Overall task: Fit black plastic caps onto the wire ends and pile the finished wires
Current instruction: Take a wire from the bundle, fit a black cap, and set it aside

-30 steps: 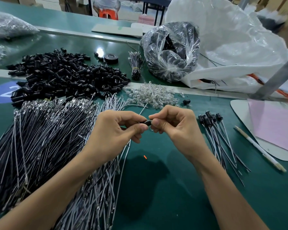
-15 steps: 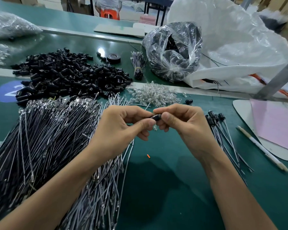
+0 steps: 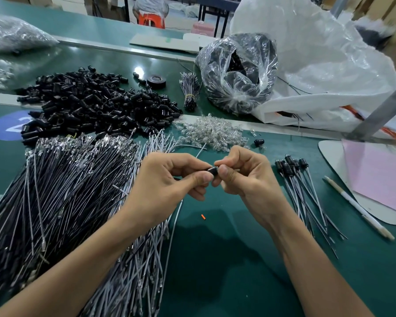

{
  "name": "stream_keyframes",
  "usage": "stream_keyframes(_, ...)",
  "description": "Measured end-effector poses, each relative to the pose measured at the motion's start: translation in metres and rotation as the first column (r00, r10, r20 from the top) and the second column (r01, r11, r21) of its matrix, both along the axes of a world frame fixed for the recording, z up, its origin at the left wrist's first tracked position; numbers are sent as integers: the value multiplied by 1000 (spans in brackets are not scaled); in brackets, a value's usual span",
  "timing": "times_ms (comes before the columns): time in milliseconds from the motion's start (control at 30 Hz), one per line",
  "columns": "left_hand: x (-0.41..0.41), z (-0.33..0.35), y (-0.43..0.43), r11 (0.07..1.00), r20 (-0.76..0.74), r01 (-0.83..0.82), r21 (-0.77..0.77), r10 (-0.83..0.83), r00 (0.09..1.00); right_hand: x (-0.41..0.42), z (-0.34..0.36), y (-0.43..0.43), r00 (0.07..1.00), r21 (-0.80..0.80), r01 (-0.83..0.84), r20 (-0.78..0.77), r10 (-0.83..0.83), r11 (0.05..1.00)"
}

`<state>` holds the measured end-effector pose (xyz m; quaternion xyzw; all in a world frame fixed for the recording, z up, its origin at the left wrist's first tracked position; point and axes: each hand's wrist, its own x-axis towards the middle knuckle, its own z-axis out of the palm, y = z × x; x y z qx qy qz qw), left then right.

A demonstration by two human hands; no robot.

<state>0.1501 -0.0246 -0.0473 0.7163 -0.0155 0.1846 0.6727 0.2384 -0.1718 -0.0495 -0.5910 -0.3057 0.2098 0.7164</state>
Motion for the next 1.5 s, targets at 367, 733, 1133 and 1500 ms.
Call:
stream_keyframes(367, 2, 8, 3, 962, -50, 27, -273, -43, 998, -6, 5, 7, 1000, 125, -14, 27, 10, 992)
stream_keyframes(733, 4, 11, 19, 917, -83, -283, -281, 270, 959, 48, 70, -108, 896, -231, 437, 26, -444, 869)
stream_keyframes(1133, 9, 4, 37, 636, -199, -638, -434, 623, 757, 68, 38, -72, 588, -545, 796, 800, -121, 262)
stream_keyframes(1500, 2, 21, 62, 477, -136, -694, -540, 764, 631, -41, 7, 77, 805, -531, 231, 575, 146, 816)
